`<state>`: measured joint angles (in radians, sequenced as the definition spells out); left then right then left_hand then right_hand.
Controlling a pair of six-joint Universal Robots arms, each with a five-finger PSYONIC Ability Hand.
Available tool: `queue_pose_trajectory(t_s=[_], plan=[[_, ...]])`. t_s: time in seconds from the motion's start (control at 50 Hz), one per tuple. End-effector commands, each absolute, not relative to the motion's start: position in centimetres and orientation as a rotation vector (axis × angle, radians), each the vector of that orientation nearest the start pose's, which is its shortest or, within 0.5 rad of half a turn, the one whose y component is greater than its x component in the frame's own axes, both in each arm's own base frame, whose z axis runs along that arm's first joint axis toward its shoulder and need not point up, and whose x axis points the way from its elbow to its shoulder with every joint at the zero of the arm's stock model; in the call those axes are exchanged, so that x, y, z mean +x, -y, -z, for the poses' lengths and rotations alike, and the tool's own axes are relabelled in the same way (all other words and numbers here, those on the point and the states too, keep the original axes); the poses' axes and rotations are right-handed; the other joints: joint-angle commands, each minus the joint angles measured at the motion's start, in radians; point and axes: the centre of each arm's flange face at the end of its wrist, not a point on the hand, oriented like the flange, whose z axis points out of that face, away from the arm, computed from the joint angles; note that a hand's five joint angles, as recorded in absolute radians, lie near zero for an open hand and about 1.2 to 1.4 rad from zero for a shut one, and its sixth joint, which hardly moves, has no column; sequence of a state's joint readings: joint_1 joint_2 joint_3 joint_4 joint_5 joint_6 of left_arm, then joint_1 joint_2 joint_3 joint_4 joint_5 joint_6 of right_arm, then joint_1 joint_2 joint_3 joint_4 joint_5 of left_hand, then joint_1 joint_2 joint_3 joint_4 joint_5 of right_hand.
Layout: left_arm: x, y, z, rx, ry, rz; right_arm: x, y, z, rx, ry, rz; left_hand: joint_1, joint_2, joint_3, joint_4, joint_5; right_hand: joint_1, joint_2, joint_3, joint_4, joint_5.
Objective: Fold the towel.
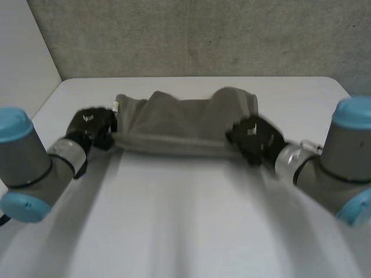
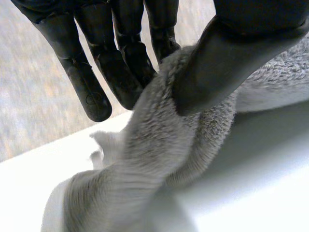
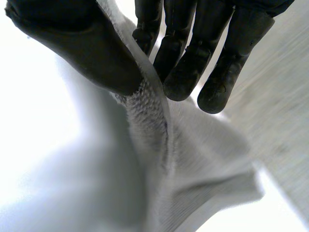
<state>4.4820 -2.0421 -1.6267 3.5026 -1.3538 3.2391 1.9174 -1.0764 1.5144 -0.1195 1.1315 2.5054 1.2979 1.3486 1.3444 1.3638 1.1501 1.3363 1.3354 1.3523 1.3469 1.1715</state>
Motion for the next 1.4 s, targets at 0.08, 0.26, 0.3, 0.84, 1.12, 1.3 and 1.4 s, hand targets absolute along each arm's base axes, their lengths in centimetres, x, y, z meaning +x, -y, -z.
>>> queue_pose_trajectory(t_s=[0.08, 0.26, 0.3, 0.84, 1.12, 1.3, 1.4], plan=[[-22.6, 31.6, -14.5, 0.763, -2.472, 2.08, 26.5, 26.1, -12.6, -1.546, -2.096, 1.614, 0.098, 0.048, 0.052, 0.032, 0.072, 0.06, 0.061, 0.044, 0.049, 0.05], [-22.3, 30.9, -14.5, 0.757, -2.487, 2.067, 25.8, 24.6, -14.5, -1.513, -2.09, 1.67, 0.098, 0.048, 0.052, 0.032, 0.072, -0.093, -0.092, -0.109, -0.104, -0.103], [-22.4, 30.8, -14.4, 0.759, -2.491, 2.064, 25.8, 24.4, -14.4, -1.497, -2.099, 1.654, 0.081, 0.031, 0.035, 0.015, 0.055, -0.288, -0.287, -0.304, -0.299, -0.298], [-21.2, 31.4, -14.0, 0.707, -2.492, 2.039, 21.3, 28.6, -15.1, -0.825, -2.341, 1.603, -0.004, -0.055, -0.051, -0.07, -0.031, -0.787, -0.786, -0.803, -0.798, -0.797], [-21.2, 31.7, -14.1, 0.7, -2.451, 2.08, 21.7, 28.5, -12.8, -0.723, -2.379, 1.47, -0.004, -0.055, -0.051, -0.07, -0.031, -0.887, -0.886, -0.903, -0.898, -0.897], [-21.2, 31.8, -14.1, 0.698, -2.447, 2.083, 22.0, 28.8, -12.0, -0.606, -2.373, 1.42, -0.001, -0.052, -0.048, -0.067, -0.028, -0.855, -0.854, -0.871, -0.866, -0.865], [-21.2, 31.7, -14.1, 0.702, -2.451, 2.081, 22.1, 29.7, -11.3, -0.571, -2.359, 1.447, -0.001, -0.052, -0.048, -0.067, -0.028, -0.767, -0.767, -0.783, -0.778, -0.777]])
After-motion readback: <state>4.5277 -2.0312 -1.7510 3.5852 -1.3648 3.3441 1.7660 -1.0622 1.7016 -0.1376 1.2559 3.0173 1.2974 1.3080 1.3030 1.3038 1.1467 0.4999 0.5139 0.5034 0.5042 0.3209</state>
